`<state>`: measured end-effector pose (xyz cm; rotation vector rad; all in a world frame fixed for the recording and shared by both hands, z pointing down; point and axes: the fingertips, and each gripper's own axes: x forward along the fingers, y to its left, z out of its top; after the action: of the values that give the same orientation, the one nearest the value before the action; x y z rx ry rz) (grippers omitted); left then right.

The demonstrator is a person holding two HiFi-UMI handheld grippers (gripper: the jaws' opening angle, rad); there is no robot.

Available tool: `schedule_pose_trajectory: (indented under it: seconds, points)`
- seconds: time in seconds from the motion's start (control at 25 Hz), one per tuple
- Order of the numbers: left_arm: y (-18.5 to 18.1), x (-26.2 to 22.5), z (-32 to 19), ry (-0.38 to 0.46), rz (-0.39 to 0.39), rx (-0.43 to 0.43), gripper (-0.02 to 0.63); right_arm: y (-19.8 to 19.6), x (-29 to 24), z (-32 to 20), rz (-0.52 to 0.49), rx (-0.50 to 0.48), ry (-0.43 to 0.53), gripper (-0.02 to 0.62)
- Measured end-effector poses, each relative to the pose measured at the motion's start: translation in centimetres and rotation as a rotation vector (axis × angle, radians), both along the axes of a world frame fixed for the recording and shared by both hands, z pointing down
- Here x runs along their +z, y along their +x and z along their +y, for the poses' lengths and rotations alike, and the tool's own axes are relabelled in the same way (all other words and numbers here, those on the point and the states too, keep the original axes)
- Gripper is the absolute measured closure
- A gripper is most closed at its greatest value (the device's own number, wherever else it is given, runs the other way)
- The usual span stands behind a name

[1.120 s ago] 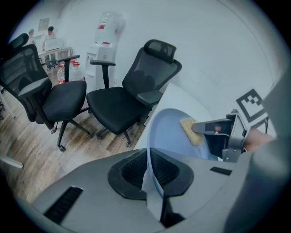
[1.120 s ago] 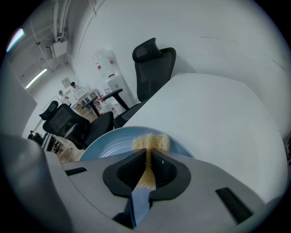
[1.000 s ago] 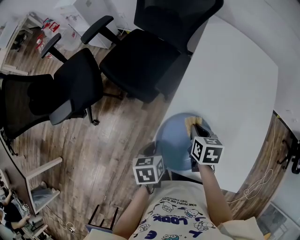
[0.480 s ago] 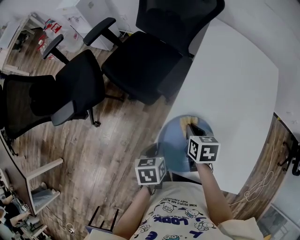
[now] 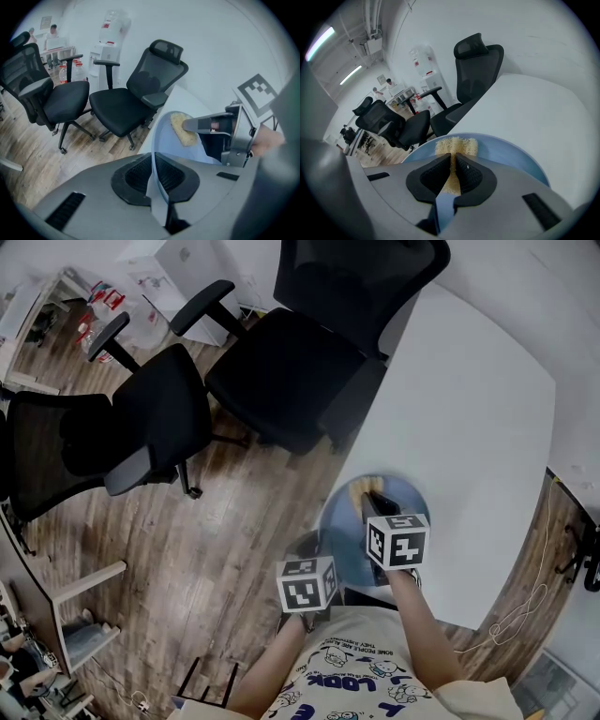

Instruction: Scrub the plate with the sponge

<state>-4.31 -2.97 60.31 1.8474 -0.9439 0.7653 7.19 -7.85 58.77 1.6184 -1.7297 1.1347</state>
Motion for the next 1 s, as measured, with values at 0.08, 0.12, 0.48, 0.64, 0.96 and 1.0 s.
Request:
schedule_pose_trajectory:
  seconds: [0.08,0.12,0.48,0.64,0.96,1.0]
  points:
    - [0.0,0.0,0.1,-0.004,0.006,0.003,0.580,-0.4,0.0,0.0,-0.003,-0.009,0.003,0.551]
    - [-0.1,0.0,0.2,-0.008,0.008,0.004,0.580,-0.5,0.0,0.1,-0.001,-0.016,0.005,0.551]
    - [-0.2,0.1,-0.1,-0.023,0.014,0.011,0.580,-2.4,0.1,-0.1,-0.012,-0.057,0.018,0.551]
    - [-0.2,0.1,-0.1,-0.026,0.019,0.012,0.580,-3.2,0.2,0.2,-0.031,-0.065,0.017,0.551]
    - [0.1,0.1,-0.1,-0.019,0.007,0.000,0.580,-4.3,0.3,0.8,-0.038,-0.125,-0.003,0.551]
    - [0.0,0.2,-0.1,-0.020,0.006,0.000,0.580,-4.5,0.4,0.9,-0.044,-0.130,-0.005,0.551]
